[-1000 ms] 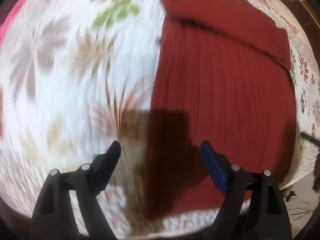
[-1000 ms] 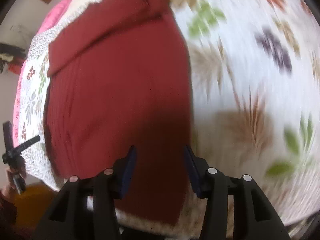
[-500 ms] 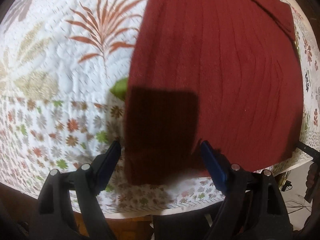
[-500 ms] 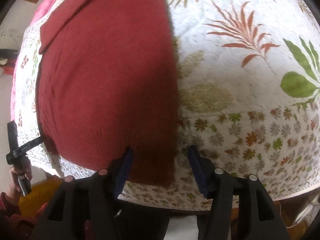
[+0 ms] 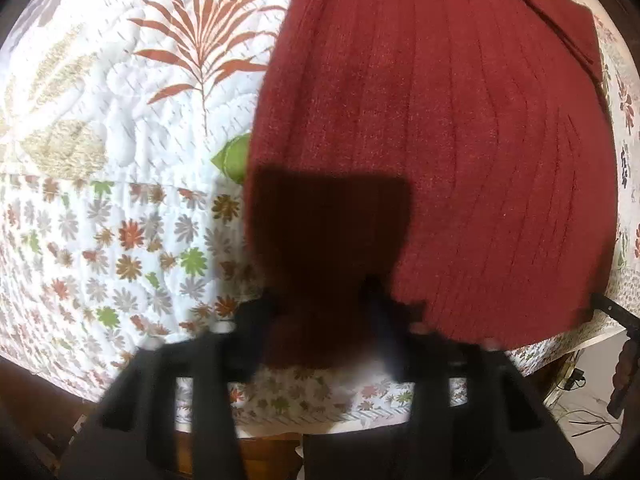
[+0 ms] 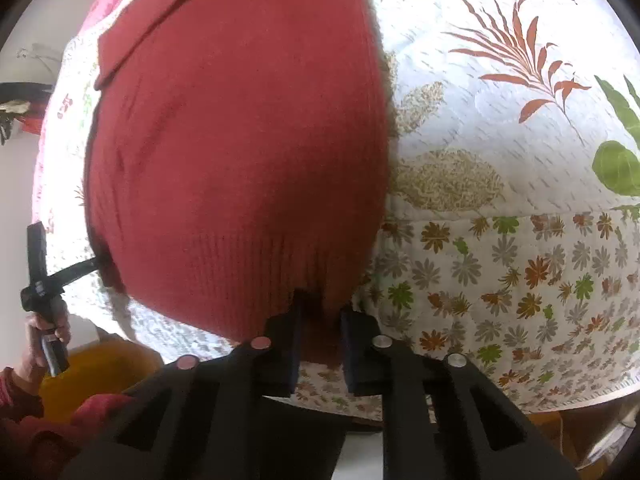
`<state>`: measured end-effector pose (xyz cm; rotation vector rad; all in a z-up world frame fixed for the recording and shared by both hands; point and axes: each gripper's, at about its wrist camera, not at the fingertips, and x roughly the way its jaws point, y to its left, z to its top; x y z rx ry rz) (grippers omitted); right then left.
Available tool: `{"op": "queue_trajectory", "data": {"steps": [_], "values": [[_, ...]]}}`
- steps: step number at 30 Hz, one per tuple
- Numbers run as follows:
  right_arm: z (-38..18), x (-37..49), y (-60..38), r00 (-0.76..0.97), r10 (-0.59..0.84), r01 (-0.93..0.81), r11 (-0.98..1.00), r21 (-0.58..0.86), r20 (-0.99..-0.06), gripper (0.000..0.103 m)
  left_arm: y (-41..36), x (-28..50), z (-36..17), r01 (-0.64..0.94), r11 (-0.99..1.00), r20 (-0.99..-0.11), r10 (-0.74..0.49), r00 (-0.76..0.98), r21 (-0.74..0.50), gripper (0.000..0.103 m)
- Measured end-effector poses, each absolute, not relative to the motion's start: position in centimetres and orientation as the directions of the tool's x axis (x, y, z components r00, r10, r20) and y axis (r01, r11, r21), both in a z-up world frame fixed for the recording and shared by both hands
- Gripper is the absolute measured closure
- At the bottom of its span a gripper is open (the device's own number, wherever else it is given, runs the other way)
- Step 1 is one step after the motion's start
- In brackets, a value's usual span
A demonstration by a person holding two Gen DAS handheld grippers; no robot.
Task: Fold small clothes
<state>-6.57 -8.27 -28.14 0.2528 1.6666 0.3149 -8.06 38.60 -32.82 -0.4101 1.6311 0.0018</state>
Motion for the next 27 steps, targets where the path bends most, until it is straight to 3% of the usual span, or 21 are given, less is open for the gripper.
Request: {"op": "queue_trajectory", "data": {"steps": [2,11,16,27], "values": [[-27.6,-6.4,-9.1,-0.114,0.390,-0.005,0.920,0.393,-0.914,0.093,39.0,-8.1,-32.1,-0.275,0.920,-0.954,-0.299,-0.034,-0.278,0.093],[-22.8,-4.0,-10.6,-0.022,0.541,-0.007,0.841,0.541,-0.841,0.098,41.4,-7.9,-27.2,-0.339,0.827,-0.891,-0.443,0.100,-0.449,0.094],[-20.8,-0.7,-11.6,0.055,0.597,0.007,0.801,0.598,-0.800,0.098,43.3,-5.5,-25.8,-0.338,0.805,-0.873,-0.452,0.182,-0.487,0.094],[-20.2,8.2,-10.8,0.140,0.575,-0.060,0.818,0.573,-0.806,0.098,45.9,2.1,-25.5,-0.311,0.831,-0.881,-0.386,0.274,-0.461,0.094]]}}
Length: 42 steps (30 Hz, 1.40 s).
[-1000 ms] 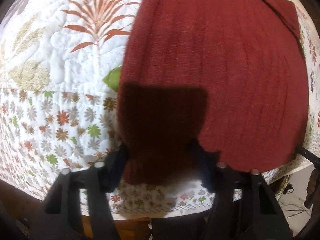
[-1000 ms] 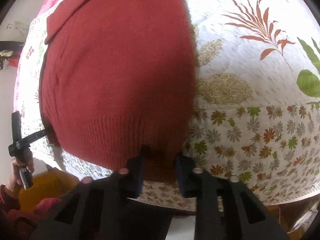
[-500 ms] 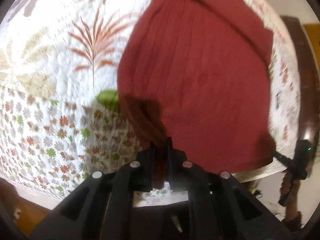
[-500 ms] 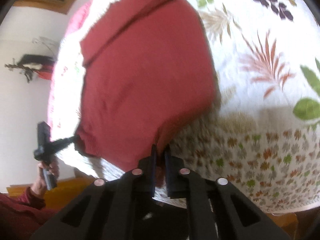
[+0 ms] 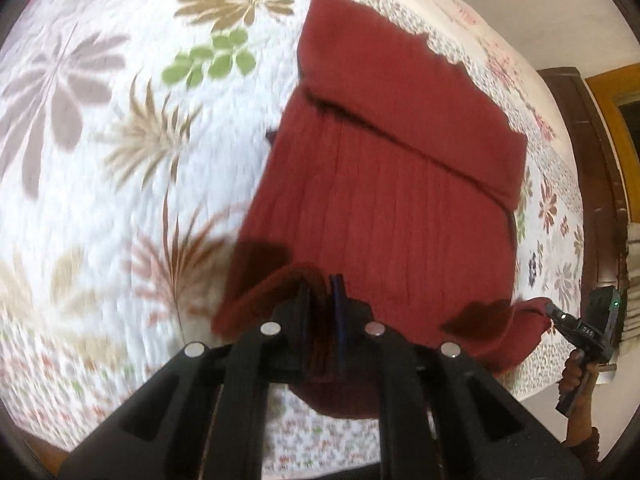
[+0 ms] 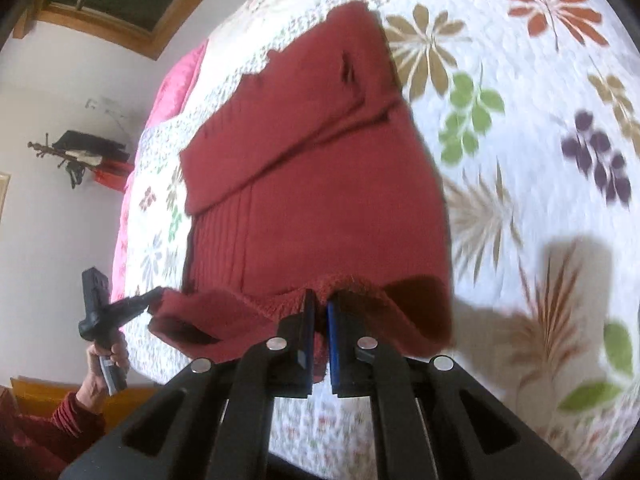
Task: Fold small clothes
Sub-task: 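Fold the hem up toward the collar with both tools and release, then grasp the folded hem edge again with both tools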
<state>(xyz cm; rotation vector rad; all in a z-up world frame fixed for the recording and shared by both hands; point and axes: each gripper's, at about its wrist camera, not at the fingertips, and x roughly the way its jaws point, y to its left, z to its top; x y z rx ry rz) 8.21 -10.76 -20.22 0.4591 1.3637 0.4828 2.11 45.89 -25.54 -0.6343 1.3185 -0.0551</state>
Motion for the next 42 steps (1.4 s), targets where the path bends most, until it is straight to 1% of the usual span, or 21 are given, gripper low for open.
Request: {"op": "queue_trajectory", "data": {"steps": [5,6,7,8,9,10,11,12,13,14,18,21,22,26,35,40,41,42], "values": [[-23.2,12.7,-10.1,0.128,0.557,-0.015,0.829,0.560,-0.821,0.097,47.0,4.9,-27.5,-0.361,0.819,-0.891,-0.372,0.259,-0.447,0.094],[-24.1,13.5,-10.0,0.116,0.542,0.001,0.838,0.546,-0.832,0.096,47.2,5.4,-28.0,-0.365,0.819,-0.894,-0.374,0.247,-0.443,0.094],[-24.7,14.0,-9.9,0.106,0.526,0.004,0.848,0.530,-0.844,0.091,47.7,5.4,-28.3,-0.368,0.819,-0.896,-0.375,0.236,-0.440,0.091],[-25.1,14.3,-9.8,0.102,0.507,0.004,0.860,0.510,-0.856,0.088,47.9,5.8,-28.7,-0.375,0.818,-0.899,-0.379,0.221,-0.437,0.086],[-25.4,14.5,-9.7,0.101,0.485,0.003,0.873,0.488,-0.869,0.086,47.7,6.1,-28.7,-0.380,0.816,-0.899,-0.378,0.220,-0.436,0.085],[-25.5,14.6,-9.8,0.100,0.483,0.000,0.874,0.485,-0.870,0.079,47.9,6.2,-28.6,-0.387,0.815,-0.902,-0.370,0.224,-0.431,0.078],[-25.4,14.6,-9.9,0.102,0.479,-0.002,0.877,0.481,-0.872,0.075,48.5,6.2,-28.1,-0.391,0.808,-0.896,-0.372,0.243,-0.441,0.062],[-25.2,14.5,-10.1,0.110,0.464,-0.010,0.885,0.465,-0.879,0.071,48.7,6.2,-27.6,-0.397,0.803,-0.894,-0.363,0.264,-0.443,0.051],[-24.9,14.4,-10.3,0.113,0.450,-0.024,0.893,0.450,-0.886,0.071,49.5,6.1,-27.0,-0.404,0.804,-0.896,-0.341,0.285,-0.435,0.032],[-24.5,14.3,-10.5,0.115,0.437,-0.038,0.899,0.435,-0.892,0.071,50.2,5.9,-26.2,-0.410,0.809,-0.899,-0.310,0.310,-0.421,0.032],[-23.1,14.1,-10.5,0.123,0.432,-0.096,0.901,0.423,-0.893,0.070,50.5,5.9,-24.2,-0.351,0.851,-0.903,-0.279,0.326,-0.390,0.032],[-22.2,13.9,-9.2,0.115,0.412,-0.191,0.902,0.387,-0.904,0.058,48.4,6.7,-23.8,-0.262,0.902,-0.914,-0.257,0.314,-0.344,0.032],[-22.1,13.8,-8.4,0.112,0.399,-0.227,0.902,0.367,-0.910,0.057,47.7,6.9,-24.0,-0.234,0.914,-0.918,-0.257,0.302,-0.333,0.032],[-22.8,14.0,-6.2,0.082,0.375,-0.303,0.892,0.335,-0.924,0.057,45.4,7.9,-25.1,-0.176,0.933,-0.928,-0.262,0.264,-0.314,0.032],[-25.4,15.0,-4.6,0.029,0.367,-0.320,0.884,0.339,-0.930,0.056,43.2,9.4,-26.6,-0.078,0.957,-0.939,-0.257,0.226,-0.281,0.032],[-26.7,15.4,-3.3,-0.001,0.358,-0.350,0.875,0.336,-0.934,0.057,43.0,10.1,-27.8,-0.067,0.961,-0.947,-0.250,0.203,-0.268,0.032],[-26.8,15.4,-3.1,-0.004,0.362,-0.350,0.873,0.340,-0.932,0.059,43.0,10.4,-28.1,-0.069,0.961,-0.947,-0.251,0.199,-0.269,0.032],[-27.0,15.4,-3.0,-0.011,0.368,-0.349,0.870,0.349,-0.930,0.071,43.0,10.5,-28.2,-0.072,0.960,-0.948,-0.251,0.196,-0.269,0.033]]}}
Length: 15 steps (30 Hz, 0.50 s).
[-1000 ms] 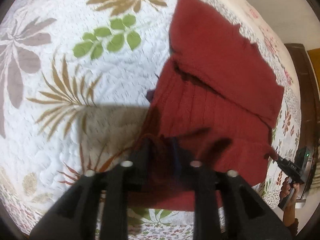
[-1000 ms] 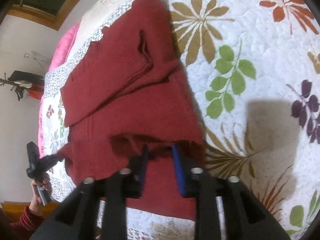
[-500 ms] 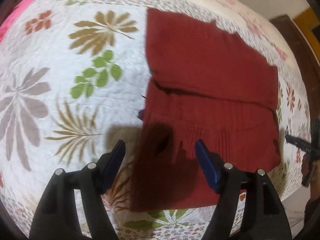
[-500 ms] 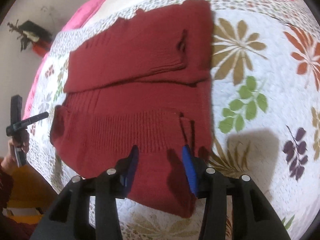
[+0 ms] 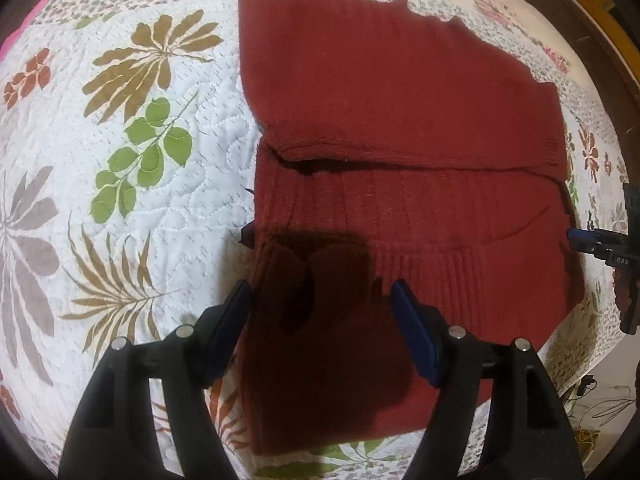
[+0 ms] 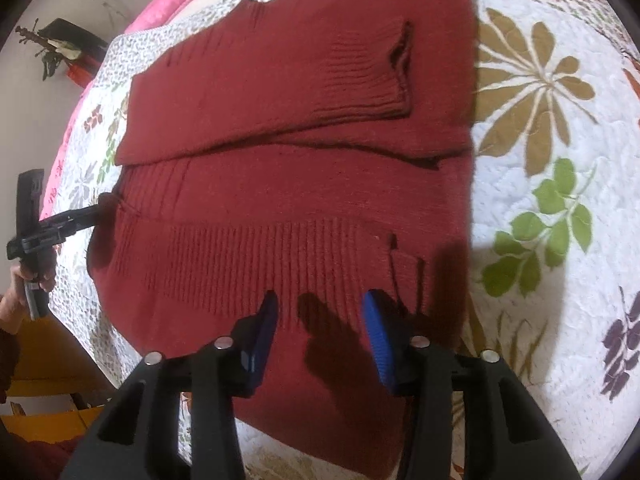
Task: Fold small clothes
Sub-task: 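Grasp the folded hem edge again with both tools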
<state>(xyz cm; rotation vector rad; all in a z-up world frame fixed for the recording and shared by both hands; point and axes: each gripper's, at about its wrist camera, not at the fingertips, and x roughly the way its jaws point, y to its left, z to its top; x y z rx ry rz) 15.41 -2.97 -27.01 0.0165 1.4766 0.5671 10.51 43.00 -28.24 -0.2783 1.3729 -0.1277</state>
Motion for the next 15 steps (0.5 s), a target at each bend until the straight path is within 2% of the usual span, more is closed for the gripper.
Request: {"op": "queue_trajectory", "data": {"steps": [1,3,5,6,7,15], "values": [[-27.2,15.4,-2.8,-0.022,0.376,-0.351,0.865,0.359,-0.926,0.084,43.0,10.7,-28.4,-0.075,0.960,-0.949,-0.250,0.193,-0.268,0.036],[-27.5,15.1,-2.5,-0.037,0.379,-0.360,0.858,0.366,-0.925,0.094,43.0,10.9,-28.8,-0.083,0.961,-0.951,-0.247,0.184,-0.265,0.047],[-27.4,14.8,-2.3,-0.043,0.392,-0.372,0.847,0.378,-0.919,0.102,43.1,10.9,-29.0,-0.091,0.957,-0.950,-0.254,0.182,-0.274,0.063],[-27.2,14.6,-2.5,-0.040,0.400,-0.372,0.844,0.386,-0.915,0.103,43.2,10.8,-28.9,-0.096,0.955,-0.948,-0.259,0.184,-0.279,0.068],[-27.0,14.5,-2.6,-0.032,0.406,-0.370,0.844,0.388,-0.913,0.103,43.2,10.7,-28.7,-0.099,0.953,-0.946,-0.264,0.189,-0.286,0.078],[-24.7,14.8,-4.9,0.037,0.473,-0.321,0.840,0.438,-0.880,0.103,43.7,8.8,-26.5,-0.084,0.948,-0.927,-0.277,0.251,-0.307,0.093]]}}
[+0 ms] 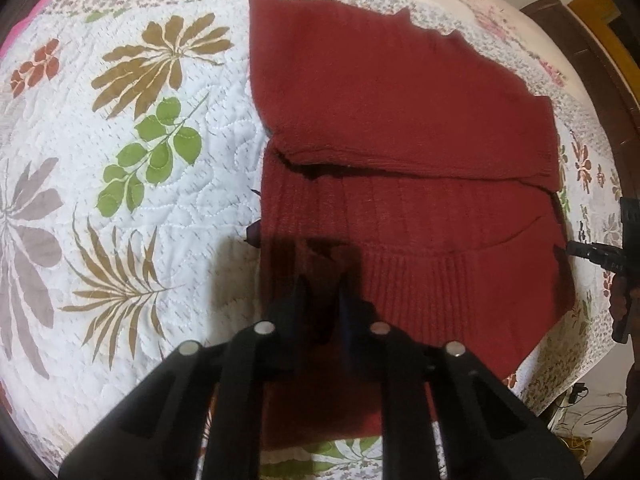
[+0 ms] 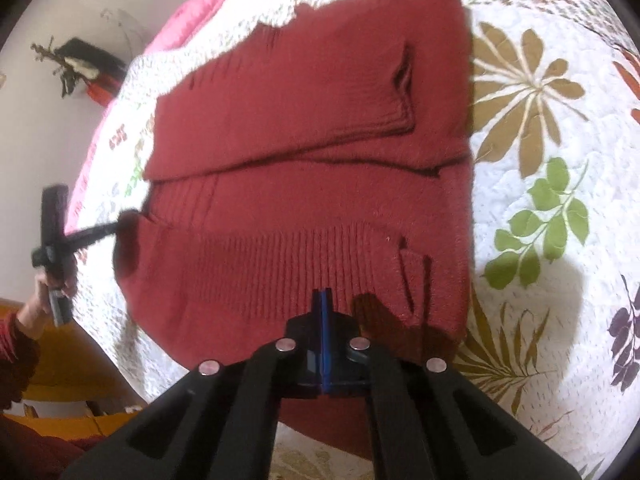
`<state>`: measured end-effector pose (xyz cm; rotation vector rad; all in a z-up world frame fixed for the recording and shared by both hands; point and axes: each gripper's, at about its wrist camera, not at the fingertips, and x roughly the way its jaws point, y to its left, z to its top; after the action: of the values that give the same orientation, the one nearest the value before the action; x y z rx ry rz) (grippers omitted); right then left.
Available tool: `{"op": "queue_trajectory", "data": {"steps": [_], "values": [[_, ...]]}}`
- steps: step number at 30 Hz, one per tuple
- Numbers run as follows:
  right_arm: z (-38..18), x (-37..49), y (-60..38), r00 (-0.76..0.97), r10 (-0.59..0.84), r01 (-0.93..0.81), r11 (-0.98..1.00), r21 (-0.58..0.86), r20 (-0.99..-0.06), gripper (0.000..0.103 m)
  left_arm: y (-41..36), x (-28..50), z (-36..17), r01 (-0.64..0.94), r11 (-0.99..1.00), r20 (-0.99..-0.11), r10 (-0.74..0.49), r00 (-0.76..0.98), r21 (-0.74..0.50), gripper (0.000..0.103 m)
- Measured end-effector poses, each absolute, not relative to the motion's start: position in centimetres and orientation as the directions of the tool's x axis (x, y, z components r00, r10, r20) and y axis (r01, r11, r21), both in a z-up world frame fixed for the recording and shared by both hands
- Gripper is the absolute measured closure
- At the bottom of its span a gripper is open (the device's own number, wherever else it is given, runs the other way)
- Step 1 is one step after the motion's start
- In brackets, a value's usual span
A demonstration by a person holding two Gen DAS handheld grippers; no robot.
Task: Fold small clothes
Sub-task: 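Grasp the folded hem edge again with both tools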
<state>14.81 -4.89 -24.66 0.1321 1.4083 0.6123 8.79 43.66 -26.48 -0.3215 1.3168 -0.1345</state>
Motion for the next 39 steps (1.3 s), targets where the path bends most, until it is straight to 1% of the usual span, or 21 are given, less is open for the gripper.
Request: {"op": "queue_trajectory", "data": {"steps": [6,8,10,11,12,13,14,15,16,17,20,22,23,24,25,26,28,32,35,39], "values": [[-23.7,14.7,-5.3,0.049,0.485,-0.325,0.834,0.445,-0.873,0.103,43.1,7.8,-25.2,-0.063,0.940,-0.907,-0.303,0.293,-0.334,0.095],[-24.1,14.7,-5.0,0.039,0.469,-0.334,0.838,0.431,-0.882,0.095,42.9,8.0,-25.9,-0.065,0.943,-0.914,-0.298,0.275,-0.327,0.095],[-24.5,14.9,-4.7,0.041,0.453,-0.330,0.847,0.416,-0.890,0.079,42.7,8.4,-26.7,-0.069,0.939,-0.916,-0.309,0.257,-0.336,0.093],[-24.7,14.9,-4.6,0.041,0.450,-0.330,0.849,0.413,-0.892,0.074,42.6,8.7,-27.2,-0.072,0.936,-0.916,-0.318,0.246,-0.345,0.091],[-24.9,15.0,-4.4,0.043,0.439,-0.333,0.853,0.402,-0.897,0.064,42.4,9.0,-27.5,-0.074,0.935,-0.917,-0.320,0.238,-0.346,0.090],[-25.1,15.1,-4.4,0.045,0.424,-0.335,0.859,0.386,-0.905,0.054,42.3,9.2,-27.7,-0.073,0.936,-0.918,-0.321,0.233,-0.345,0.084],[-25.3,15.2,-4.2,0.048,0.404,-0.340,0.867,0.365,-0.914,0.052,42.1,9.5,-28.0,-0.070,0.935,-0.918,-0.323,0.228,-0.346,0.079],[-25.6,15.4,-4.1,0.049,0.382,-0.350,0.872,0.342,-0.923,0.051,41.9,9.7,-28.1,-0.068,0.935,-0.919,-0.324,0.226,-0.347,0.076],[-25.9,15.6,-4.0,0.048,0.367,-0.356,0.875,0.328,-0.929,0.051,41.7,9.9,-28.1,-0.064,0.935,-0.918,-0.326,0.225,-0.348,0.071],[-26.1,15.7,-3.9,0.048,0.360,-0.356,0.878,0.321,-0.932,0.051,41.4,10.2,-28.2,-0.061,0.935,-0.918,-0.328,0.224,-0.349,0.067],[-26.8,16.4,-3.9,0.036,0.369,-0.352,0.875,0.333,-0.929,0.050,40.9,10.6,-28.6,-0.051,0.937,-0.920,-0.329,0.214,-0.347,0.066],[-27.6,16.8,-3.7,0.012,0.376,-0.351,0.869,0.348,-0.927,0.050,40.7,10.8,-29.0,-0.058,0.938,-0.924,-0.324,0.205,-0.342,0.067],[-28.0,16.9,-3.4,0.005,0.366,-0.356,0.870,0.340,-0.931,0.053,40.7,10.9,-29.2,-0.061,0.939,-0.926,-0.321,0.200,-0.339,0.069],[-28.2,16.8,-3.2,-0.001,0.359,-0.365,0.869,0.335,-0.933,0.066,40.7,10.9,-29.4,-0.066,0.943,-0.931,-0.309,0.193,-0.326,0.073],[-28.3,16.7,-2.9,-0.009,0.357,-0.379,0.863,0.334,-0.934,0.088,40.7,11.0,-29.6,-0.069,0.946,-0.936,-0.298,0.189,-0.316,0.086],[-28.3,16.5,-2.6,-0.020,0.361,-0.392,0.855,0.339,-0.932,0.095,40.8,11.0,-29.7,-0.077,0.949,-0.939,-0.288,0.186,-0.306,0.092],[-27.7,15.8,-2.3,-0.008,0.377,-0.412,0.843,0.346,-0.926,0.096,41.0,10.9,-29.5,-0.089,0.942,-0.934,-0.302,0.193,-0.323,0.097],[-25.5,15.0,-2.9,0.041,0.409,-0.415,0.837,0.357,-0.911,0.096,41.5,10.0,-27.2,-0.077,0.934,-0.911,-0.317,0.264,-0.348,0.097],[-23.3,14.7,-4.2,0.086,0.464,-0.376,0.835,0.403,-0.882,0.096,41.8,9.3,-25.2,-0.068,0.930,-0.892,-0.324,0.315,-0.361,0.097],[-21.4,14.8,-5.6,0.124,0.498,-0.346,0.832,0.433,-0.858,0.096,43.2,8.7,-23.5,-0.085,0.924,-0.875,-0.319,0.363,-0.372,0.097]]}}
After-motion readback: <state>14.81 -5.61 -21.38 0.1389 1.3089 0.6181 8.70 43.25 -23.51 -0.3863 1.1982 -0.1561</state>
